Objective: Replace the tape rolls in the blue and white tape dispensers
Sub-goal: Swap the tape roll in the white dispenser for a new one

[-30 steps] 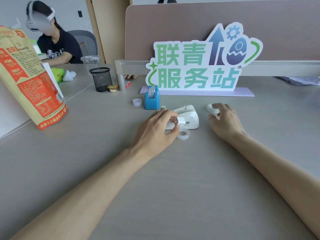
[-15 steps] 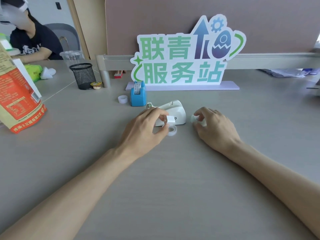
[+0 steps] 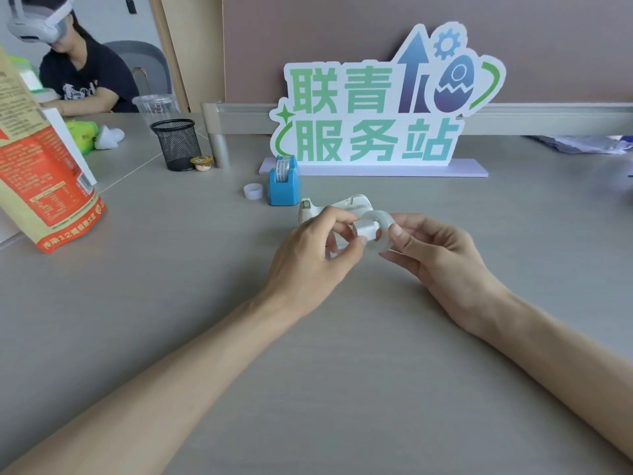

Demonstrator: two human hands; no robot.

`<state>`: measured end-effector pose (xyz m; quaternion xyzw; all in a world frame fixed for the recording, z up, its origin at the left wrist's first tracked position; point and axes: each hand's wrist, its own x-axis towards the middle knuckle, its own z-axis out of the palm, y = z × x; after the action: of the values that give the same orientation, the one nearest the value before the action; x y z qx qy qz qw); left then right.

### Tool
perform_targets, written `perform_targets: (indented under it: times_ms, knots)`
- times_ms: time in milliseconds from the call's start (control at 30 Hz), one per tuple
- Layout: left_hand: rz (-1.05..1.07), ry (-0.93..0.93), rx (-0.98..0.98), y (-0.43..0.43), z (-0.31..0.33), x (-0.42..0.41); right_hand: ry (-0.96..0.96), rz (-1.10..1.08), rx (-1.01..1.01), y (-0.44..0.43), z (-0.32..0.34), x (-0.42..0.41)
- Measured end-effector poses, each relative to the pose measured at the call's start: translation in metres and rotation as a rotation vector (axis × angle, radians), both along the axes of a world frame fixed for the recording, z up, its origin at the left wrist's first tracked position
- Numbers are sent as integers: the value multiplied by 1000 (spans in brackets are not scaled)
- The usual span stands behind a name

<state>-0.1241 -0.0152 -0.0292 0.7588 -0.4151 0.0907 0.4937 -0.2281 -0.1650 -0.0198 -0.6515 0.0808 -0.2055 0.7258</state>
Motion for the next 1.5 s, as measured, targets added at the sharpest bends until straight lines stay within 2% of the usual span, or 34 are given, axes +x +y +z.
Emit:
perform_targets:
  times_ms: [233, 633, 1500]
  knots:
    - [13, -119, 38, 1, 0, -2, -21, 19, 32, 1, 0, -1]
    - [37, -218, 51, 1, -3, -2, -18, 26, 47, 1, 1, -2]
    - [154, -221, 47, 3, -1, -4, 11, 53, -33, -2, -3, 2]
